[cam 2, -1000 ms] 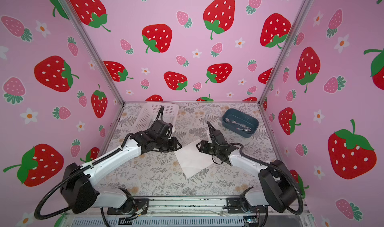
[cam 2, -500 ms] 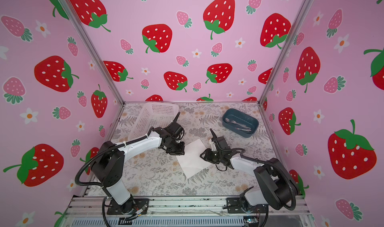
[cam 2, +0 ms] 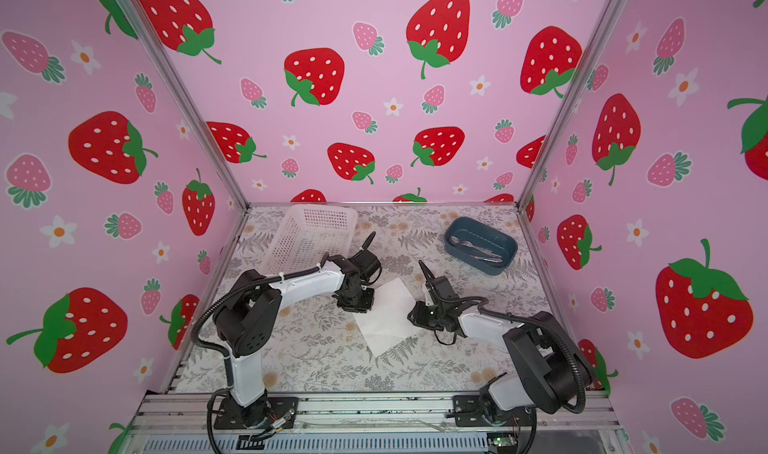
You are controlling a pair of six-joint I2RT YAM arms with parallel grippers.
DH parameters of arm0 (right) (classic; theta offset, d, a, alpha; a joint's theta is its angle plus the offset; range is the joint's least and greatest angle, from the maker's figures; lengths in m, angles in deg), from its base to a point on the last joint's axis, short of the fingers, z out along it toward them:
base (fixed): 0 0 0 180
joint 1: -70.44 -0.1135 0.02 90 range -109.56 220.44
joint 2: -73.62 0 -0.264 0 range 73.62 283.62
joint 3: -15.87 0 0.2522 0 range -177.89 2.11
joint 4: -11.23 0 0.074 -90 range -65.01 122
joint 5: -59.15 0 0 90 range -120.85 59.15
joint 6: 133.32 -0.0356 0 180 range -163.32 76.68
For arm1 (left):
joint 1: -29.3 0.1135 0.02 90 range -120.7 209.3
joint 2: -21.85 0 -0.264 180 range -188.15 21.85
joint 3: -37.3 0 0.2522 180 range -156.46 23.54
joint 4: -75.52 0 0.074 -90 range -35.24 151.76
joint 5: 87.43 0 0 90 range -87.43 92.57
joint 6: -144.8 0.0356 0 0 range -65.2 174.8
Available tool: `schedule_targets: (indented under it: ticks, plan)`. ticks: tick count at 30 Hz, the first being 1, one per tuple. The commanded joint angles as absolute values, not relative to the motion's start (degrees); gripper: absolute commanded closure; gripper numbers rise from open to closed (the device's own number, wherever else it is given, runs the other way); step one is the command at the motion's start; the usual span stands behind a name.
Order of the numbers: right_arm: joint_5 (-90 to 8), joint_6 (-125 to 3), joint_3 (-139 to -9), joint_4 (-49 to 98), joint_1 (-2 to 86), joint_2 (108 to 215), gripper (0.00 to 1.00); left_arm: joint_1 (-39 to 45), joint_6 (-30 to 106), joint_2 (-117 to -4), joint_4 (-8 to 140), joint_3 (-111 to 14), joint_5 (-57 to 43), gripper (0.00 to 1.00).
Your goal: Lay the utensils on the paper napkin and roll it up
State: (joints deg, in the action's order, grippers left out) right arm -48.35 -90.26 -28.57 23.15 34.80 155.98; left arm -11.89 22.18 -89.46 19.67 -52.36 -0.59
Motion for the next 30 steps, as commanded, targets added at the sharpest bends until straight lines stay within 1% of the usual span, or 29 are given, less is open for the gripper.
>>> schedule_targets:
  ticks: [1, 6, 10, 15, 16, 17, 18, 19, 21, 22, 23, 25, 27, 30]
  plan:
    - [-42.2, -89.4, -27.7, 27.2, 34.8, 156.3, 0.71, -13.4, 20.8, -88.7, 19.0, -49.5, 0.9, 0.73]
    - [-38.7, -88.3, -27.3, 28.8, 35.2, 154.7, 0.7, -15.8, 18.0, -86.8, 21.1, -45.7, 0.0, 0.73]
    - [-38.0, -83.4, -29.3, 31.1, 35.6, 154.7, 0.68, -17.5, 15.9, -85.0, 21.2, -44.5, 0.5, 0.73]
    - [-37.9, -79.3, -34.0, 34.5, 36.1, 153.4, 0.64, -18.3, 15.2, -80.5, 20.3, -45.8, 3.1, 0.68]
    - [-36.4, -78.6, -35.3, 35.3, 36.4, 152.1, 0.6, -18.4, 15.6, -78.9, 20.0, -46.4, 3.8, 0.65]
    - [-34.2, -77.5, -36.8, 36.0, 37.0, 150.8, 0.54, -18.6, 16.4, -76.9, 20.5, -46.7, 4.3, 0.6]
    - [-32.3, -75.7, -38.2, 36.6, 37.6, 149.6, 0.5, -18.8, 17.0, -75.0, 21.3, -46.7, 4.6, 0.55]
    - [-28.0, -73.6, -40.2, 37.8, 38.4, 148.3, 0.45, -19.0, 17.4, -72.7, 22.6, -46.4, 5.0, 0.5]
    - [-19.7, -70.5, -44.2, 40.5, 41.3, 146.9, 0.35, -19.0, 17.9, -68.7, 24.6, -45.6, 5.1, 0.44]
    - [-16.7, -68.9, -46.3, 41.7, 44.0, 146.7, 0.28, -19.0, 18.1, -66.8, 25.4, -45.1, 5.5, 0.42]
    - [-15.0, -67.2, -48.4, 42.5, 47.4, 146.9, 0.24, -19.0, 18.3, -64.8, 25.9, -44.6, 5.9, 0.4]
    - [-15.6, -63.1, -52.3, 43.0, 53.9, 147.9, 0.2, -19.0, 18.7, -61.4, 27.3, -42.9, 6.4, 0.35]
    - [-17.6, -61.4, -55.4, 43.5, 59.1, 149.4, 0.1, -19.0, 18.7, -58.2, 29.8, -40.4, 6.2, 0.3]
    - [-25.1, -59.4, -59.9, 43.7, 65.6, 154.3, 0.08, -19.0, 18.5, -54.5, 32.4, -37.2, 6.0, 0.23]
